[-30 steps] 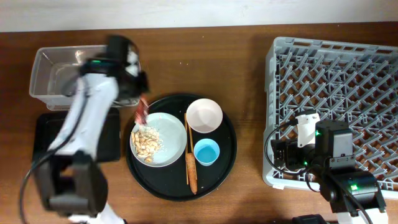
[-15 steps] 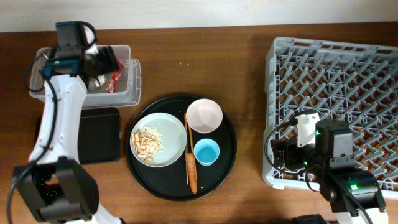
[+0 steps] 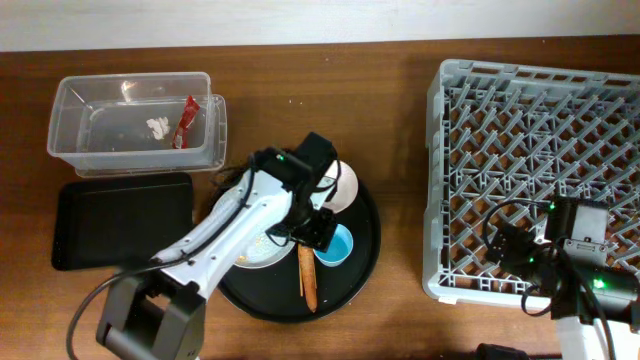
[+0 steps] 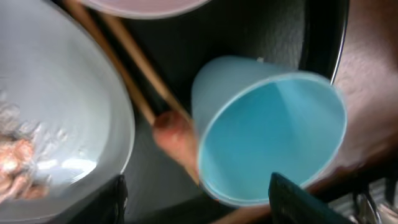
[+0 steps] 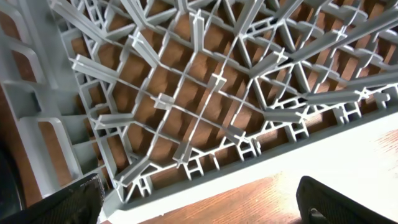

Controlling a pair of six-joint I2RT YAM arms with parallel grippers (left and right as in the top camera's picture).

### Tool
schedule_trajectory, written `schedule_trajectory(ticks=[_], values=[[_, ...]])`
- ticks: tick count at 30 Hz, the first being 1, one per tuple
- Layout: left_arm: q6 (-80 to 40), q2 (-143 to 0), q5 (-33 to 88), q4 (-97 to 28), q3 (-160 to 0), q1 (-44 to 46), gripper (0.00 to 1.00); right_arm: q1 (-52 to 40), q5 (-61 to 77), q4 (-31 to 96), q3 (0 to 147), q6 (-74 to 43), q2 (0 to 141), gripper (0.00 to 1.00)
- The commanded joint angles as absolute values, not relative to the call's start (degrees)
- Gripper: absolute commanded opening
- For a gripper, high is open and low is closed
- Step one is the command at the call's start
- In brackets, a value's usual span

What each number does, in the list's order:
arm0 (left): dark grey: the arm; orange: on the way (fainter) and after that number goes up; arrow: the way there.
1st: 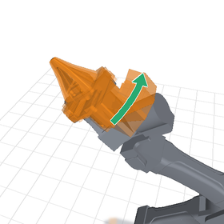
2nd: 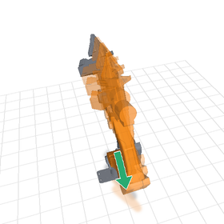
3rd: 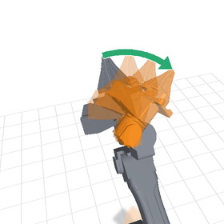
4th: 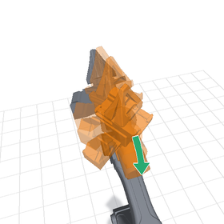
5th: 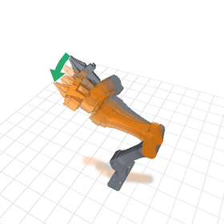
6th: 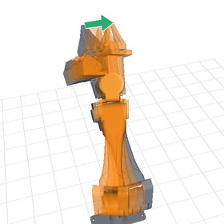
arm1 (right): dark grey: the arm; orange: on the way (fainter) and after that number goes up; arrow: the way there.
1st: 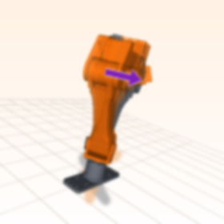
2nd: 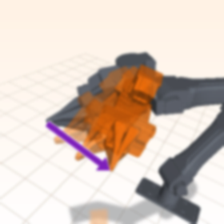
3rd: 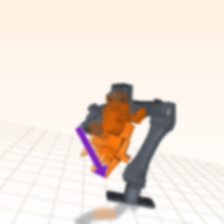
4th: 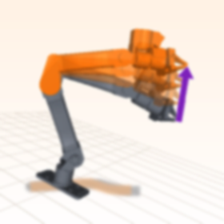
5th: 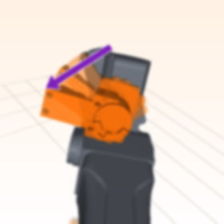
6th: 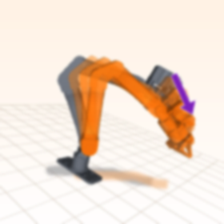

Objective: Sort waste into correct bins and load items into the dishwasher rack
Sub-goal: 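Grasp the blue cup with the left gripper and lift it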

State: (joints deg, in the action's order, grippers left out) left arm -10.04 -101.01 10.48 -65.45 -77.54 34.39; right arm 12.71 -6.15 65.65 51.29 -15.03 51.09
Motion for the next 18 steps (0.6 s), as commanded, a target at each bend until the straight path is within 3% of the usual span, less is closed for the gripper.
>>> schedule_trajectory(ticks=[1,4,6,8,11,15,18], values=[[-9.8,-100.7,10.2,-59.2,-72.2,36.2,0.57,13.2,-6.0,65.9,52.1,-15.7,51.9,0.98],[-12.2,-100.7,10.3,-54.6,-70.0,36.2,0.20,13.2,-6.0,65.9,52.1,-15.7,52.1,0.98],[-12.2,-100.7,10.3,-53.2,-70.1,36.1,0.01,13.2,-6.0,65.9,52.1,-15.7,52.1,0.98],[-12.1,-100.1,11.7,-54.5,-72.2,34.4,0.00,13.2,-6.0,65.8,52.1,-15.7,52.1,0.98],[-9.1,-96.8,24.5,-55.7,-79.3,25.3,0.00,13.1,-0.3,62.9,52.1,-12.9,52.1,0.98],[-9.1,-96.6,64.4,-42.0,-80.8,9.3,0.00,13.1,41.0,47.3,52.1,1.4,55.3,0.98],[-9.2,-96.6,74.4,-39.0,-80.8,8.5,0.00,13.1,66.6,41.3,52.1,9.0,61.6,0.98]])
